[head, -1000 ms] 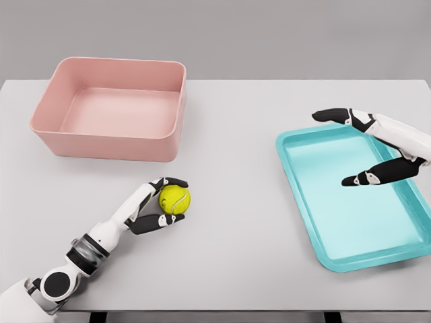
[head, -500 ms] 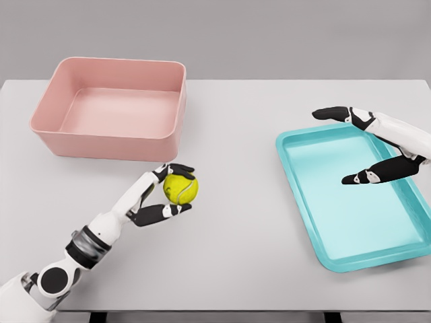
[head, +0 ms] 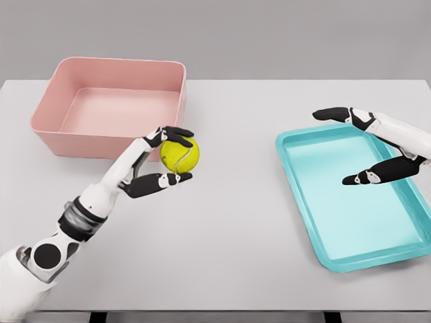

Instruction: Put the tennis from the blue tray into the pink basket with both arms

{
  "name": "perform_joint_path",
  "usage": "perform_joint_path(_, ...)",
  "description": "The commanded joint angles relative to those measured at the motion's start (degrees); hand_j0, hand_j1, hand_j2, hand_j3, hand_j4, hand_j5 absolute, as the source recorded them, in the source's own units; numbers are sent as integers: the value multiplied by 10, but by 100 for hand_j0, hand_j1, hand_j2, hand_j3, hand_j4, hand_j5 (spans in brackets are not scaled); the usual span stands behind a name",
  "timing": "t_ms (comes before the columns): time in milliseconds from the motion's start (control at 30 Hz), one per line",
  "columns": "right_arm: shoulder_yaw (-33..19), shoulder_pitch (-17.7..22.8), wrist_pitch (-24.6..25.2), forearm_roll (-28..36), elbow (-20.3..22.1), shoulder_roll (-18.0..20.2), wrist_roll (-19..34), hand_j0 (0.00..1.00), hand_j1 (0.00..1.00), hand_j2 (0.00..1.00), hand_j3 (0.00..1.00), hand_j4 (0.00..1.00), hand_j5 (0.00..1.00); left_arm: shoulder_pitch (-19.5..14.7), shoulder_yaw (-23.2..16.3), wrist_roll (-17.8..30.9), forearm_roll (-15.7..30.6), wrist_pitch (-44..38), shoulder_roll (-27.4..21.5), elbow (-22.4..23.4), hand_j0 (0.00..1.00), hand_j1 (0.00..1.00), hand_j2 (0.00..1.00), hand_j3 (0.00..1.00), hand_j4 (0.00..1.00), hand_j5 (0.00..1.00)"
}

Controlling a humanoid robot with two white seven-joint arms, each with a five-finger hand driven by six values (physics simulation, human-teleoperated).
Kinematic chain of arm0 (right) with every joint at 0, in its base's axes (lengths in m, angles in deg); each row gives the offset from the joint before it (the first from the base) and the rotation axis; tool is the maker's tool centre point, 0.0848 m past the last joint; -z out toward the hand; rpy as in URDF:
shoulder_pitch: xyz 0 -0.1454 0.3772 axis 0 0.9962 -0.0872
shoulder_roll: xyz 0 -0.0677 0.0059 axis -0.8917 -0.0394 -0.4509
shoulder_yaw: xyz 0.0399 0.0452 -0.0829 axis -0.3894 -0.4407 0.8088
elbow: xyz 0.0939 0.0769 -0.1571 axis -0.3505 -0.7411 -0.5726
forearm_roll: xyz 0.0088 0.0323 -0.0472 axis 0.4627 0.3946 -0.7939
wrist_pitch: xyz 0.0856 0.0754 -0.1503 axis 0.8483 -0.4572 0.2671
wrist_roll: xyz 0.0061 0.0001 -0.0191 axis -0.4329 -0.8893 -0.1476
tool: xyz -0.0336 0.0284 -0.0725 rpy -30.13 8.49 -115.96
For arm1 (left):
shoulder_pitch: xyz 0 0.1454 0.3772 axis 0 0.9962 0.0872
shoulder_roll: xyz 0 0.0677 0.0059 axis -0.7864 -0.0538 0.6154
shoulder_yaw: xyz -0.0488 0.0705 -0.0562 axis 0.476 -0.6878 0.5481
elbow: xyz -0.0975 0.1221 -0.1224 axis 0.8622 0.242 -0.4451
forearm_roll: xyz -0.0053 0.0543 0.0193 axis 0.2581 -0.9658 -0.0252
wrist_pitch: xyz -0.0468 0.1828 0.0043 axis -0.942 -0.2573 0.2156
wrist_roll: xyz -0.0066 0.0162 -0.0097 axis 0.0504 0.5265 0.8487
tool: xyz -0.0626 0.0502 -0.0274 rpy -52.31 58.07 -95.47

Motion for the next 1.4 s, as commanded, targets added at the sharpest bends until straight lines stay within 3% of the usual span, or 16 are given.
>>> perform_joint_path(0, 0, 0, 1, 5, 0, 3, 0, 100, 100, 100, 100, 100, 100, 0, 1, 0, 2, 12, 0, -1, 55, 55, 55, 55, 55, 55)
perform_joint_path(333, -3, -4, 1, 5, 1, 19, 0, 100, 100, 100, 100, 100, 100, -42, 29, 0, 11, 5, -1, 6, 54, 54, 54, 54, 54, 54)
perform_joint_path(500, -2, -3, 1, 5, 1, 19, 0, 100, 100, 100, 100, 100, 100, -49, 65, 0, 11, -45, -2, 11, 53, 53, 53, 53, 53, 53)
perform_joint_path(700, -1, -2, 2, 5, 0, 19, 0, 100, 100, 100, 100, 100, 100, -82, 68, 0, 13, -90, -3, 22, 53, 53, 53, 53, 53, 53)
perform_joint_path(1000, -1, -2, 2, 5, 0, 18, 0, 100, 100, 100, 100, 100, 100, -130, 67, 0, 21, -175, -5, 99, 53, 53, 53, 53, 53, 53)
perform_joint_path(1367, 0, -3, 4, 5, -2, 18, 0, 100, 100, 100, 100, 100, 100, -178, 67, 0, 20, -195, 0, 202, 56, 56, 56, 56, 56, 56)
